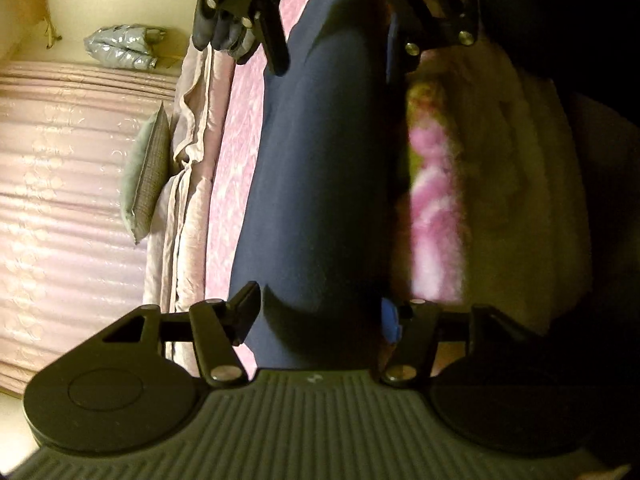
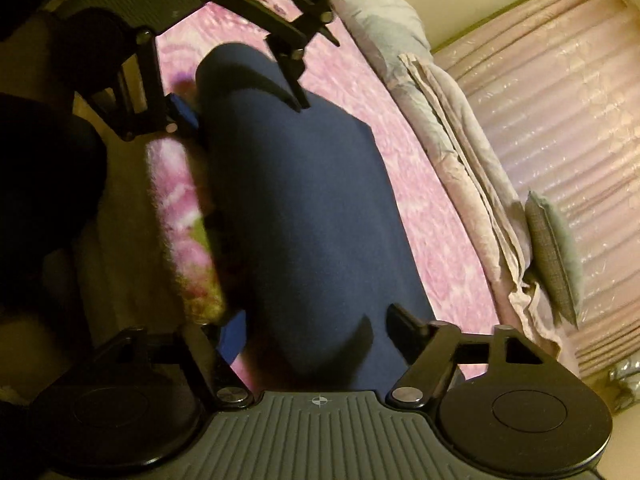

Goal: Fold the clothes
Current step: 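Grasp the folded navy top's sides with both grippers and lift it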

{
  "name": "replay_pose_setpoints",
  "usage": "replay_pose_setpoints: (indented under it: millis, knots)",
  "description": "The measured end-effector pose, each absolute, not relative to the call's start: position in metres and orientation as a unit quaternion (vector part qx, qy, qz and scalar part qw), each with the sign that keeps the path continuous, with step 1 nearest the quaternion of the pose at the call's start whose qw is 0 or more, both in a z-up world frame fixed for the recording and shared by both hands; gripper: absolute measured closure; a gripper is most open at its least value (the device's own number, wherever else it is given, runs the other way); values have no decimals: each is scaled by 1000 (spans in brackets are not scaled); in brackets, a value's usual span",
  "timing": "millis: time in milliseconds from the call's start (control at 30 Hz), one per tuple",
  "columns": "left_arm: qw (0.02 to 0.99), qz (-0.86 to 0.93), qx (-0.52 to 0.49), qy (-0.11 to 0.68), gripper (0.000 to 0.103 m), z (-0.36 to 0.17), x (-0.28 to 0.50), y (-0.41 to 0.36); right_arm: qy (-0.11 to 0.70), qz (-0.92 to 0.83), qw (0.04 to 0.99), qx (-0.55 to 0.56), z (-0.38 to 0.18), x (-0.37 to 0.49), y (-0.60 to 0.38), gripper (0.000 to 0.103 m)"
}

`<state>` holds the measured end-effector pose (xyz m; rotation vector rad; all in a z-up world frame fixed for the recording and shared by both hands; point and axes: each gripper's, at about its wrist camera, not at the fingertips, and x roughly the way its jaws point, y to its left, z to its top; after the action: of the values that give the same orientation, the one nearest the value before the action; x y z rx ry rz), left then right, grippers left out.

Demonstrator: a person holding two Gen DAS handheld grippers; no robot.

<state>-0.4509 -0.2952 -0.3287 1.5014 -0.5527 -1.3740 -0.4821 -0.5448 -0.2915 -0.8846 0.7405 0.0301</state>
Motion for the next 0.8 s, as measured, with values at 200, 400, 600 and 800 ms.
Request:
replay_pose_setpoints:
  millis: [200, 400, 600, 800]
  knots:
    - [498, -583, 614, -186, 62, -323, -442, -307, 337, -8, 828, -448, -300, -491, -549, 31]
    - [498, -605, 599, -164, 64, -318, -436, -309, 322, -9, 826, -463, -308, -496, -570, 43]
    - [478, -650, 576, -133, 64, -305, -416, -316, 317, 23, 836, -448, -309, -496, -582, 66]
    - [428, -678, 588, -106, 71, -283, -409, -324, 358, 59, 845, -393, -275, -486, -593, 76]
